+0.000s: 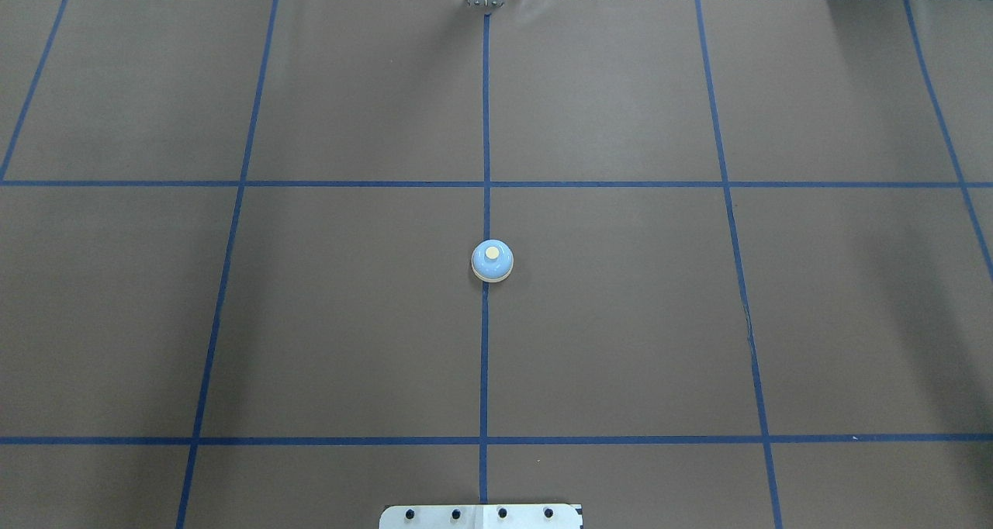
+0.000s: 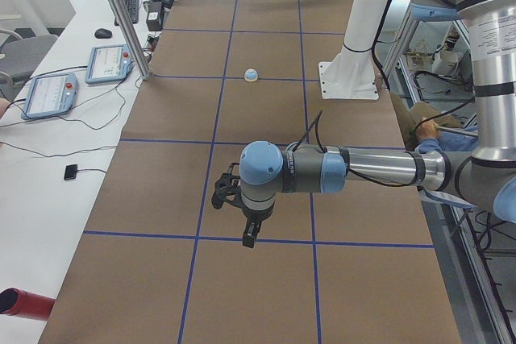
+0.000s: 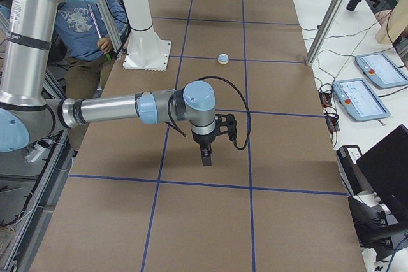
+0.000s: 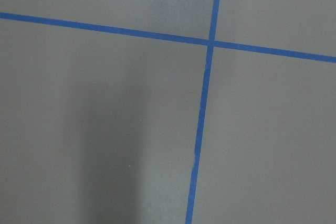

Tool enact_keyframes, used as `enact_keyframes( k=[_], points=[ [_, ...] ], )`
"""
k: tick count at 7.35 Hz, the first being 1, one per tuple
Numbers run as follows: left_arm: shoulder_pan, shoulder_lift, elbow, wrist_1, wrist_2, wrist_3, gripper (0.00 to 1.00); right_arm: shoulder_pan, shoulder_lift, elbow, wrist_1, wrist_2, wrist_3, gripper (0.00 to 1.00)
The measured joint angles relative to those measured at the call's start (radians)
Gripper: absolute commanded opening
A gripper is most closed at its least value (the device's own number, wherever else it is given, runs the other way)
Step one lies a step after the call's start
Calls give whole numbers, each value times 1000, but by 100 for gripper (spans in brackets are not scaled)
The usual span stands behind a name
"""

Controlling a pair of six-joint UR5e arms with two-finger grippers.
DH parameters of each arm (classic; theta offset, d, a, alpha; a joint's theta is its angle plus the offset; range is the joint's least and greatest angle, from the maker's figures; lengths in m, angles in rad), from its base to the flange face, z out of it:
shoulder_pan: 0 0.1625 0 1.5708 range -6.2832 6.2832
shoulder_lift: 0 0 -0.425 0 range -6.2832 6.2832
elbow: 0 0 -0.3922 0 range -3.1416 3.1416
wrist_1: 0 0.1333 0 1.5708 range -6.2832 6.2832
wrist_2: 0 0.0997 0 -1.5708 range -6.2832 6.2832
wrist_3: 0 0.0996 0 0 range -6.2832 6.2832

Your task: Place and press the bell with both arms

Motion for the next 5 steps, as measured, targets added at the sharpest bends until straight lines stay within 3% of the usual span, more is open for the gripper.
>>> enact_keyframes(
  k=[5],
  points=[
    [2, -4, 7, -2, 1, 0, 100, -1, 5, -11, 2, 4, 10, 100]
  ],
)
